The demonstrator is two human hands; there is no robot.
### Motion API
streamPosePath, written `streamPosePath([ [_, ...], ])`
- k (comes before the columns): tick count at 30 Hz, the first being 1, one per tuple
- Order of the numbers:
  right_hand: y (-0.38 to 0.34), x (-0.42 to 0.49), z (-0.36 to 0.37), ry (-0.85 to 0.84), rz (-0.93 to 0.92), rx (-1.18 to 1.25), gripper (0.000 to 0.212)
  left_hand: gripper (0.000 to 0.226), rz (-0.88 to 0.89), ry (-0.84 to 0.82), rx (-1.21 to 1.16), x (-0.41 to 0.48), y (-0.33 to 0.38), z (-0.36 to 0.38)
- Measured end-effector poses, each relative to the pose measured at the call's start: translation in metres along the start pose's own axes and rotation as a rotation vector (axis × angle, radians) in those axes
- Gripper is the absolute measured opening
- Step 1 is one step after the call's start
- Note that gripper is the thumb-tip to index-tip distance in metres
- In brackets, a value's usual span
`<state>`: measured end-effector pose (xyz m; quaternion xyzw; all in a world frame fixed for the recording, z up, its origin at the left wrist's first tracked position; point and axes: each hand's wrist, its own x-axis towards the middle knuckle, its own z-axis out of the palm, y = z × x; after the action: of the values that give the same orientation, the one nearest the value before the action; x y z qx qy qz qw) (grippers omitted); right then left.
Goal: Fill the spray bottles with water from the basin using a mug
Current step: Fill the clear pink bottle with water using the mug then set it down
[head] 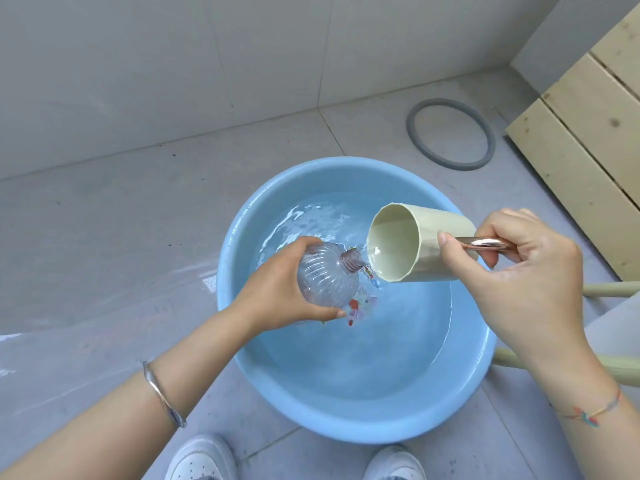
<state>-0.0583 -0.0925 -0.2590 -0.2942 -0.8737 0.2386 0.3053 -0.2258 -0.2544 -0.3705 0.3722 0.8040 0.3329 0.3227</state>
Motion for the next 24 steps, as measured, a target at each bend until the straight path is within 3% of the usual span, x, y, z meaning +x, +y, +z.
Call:
streamPosePath([
  [24,-0.010,0.002,0.003,0.034,-0.259,-0.197,0.040,0.101,-0.015,-0.004,-0.026,-0.001,0.006,0.004],
])
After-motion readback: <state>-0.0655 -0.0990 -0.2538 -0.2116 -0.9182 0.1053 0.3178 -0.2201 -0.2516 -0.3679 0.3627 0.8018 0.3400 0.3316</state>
